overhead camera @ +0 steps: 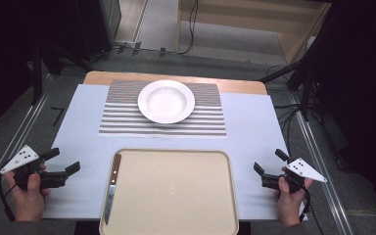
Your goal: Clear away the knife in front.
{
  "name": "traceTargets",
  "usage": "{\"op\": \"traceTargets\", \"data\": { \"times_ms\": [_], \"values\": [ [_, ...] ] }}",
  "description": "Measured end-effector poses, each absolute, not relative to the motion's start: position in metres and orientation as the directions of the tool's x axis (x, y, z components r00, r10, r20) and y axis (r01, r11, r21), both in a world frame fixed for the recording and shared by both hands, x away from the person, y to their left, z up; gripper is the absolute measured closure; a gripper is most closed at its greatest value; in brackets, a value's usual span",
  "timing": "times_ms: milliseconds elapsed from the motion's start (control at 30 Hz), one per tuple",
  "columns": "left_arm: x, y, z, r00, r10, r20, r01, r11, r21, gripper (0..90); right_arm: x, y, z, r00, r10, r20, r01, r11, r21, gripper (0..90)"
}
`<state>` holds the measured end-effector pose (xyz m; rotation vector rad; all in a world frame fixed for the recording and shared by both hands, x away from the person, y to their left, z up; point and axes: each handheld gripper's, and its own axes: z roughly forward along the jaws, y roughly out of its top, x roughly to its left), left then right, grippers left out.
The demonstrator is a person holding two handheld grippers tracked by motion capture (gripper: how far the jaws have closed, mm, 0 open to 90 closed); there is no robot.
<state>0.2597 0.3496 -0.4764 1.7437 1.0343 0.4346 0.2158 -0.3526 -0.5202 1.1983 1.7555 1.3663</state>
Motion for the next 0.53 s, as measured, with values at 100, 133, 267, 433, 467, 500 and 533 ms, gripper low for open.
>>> {"op": "traceTargets", "data": {
  "times_ms": [100, 133, 267, 433, 467, 500, 533],
  "values": [
    [0.259, 0.353, -0.478, 0.565, 0.806, -0.177, 0.432, -0.105, 0.896, 0.0, 0.216, -0.352, -0.52, -0.408, 0.911, 0.065, 0.287, 0.06, 0.956, 0.0],
    [0.259, 0.353, -0.479, 0.562, 0.807, -0.178, 0.432, -0.103, 0.896, 0.0, 0.216, -0.352, -0.52, -0.408, 0.911, 0.064, 0.287, 0.061, 0.956, 0.0],
    [0.259, 0.356, -0.484, 0.557, 0.809, -0.186, 0.431, -0.09, 0.898, 0.0, 0.216, -0.352, -0.52, -0.408, 0.911, 0.063, 0.287, 0.063, 0.956, 0.0],
    [0.258, 0.355, -0.488, 0.561, 0.805, -0.194, 0.421, -0.075, 0.904, 0.0, 0.216, -0.352, -0.52, -0.408, 0.911, 0.061, 0.288, 0.065, 0.955, 0.0],
    [0.258, 0.355, -0.488, 0.561, 0.805, -0.194, 0.421, -0.075, 0.904, 0.0, 0.216, -0.352, -0.52, -0.409, 0.911, 0.06, 0.287, 0.066, 0.956, 0.0],
    [0.258, 0.355, -0.488, 0.557, 0.807, -0.194, 0.422, -0.074, 0.904, 0.0, 0.216, -0.352, -0.52, -0.409, 0.911, 0.06, 0.287, 0.066, 0.956, 0.0],
    [0.258, 0.356, -0.488, 0.554, 0.809, -0.198, 0.42, -0.066, 0.905, 0.0, 0.216, -0.351, -0.52, -0.408, 0.911, 0.057, 0.288, 0.069, 0.955, 0.0]
  ]
}}
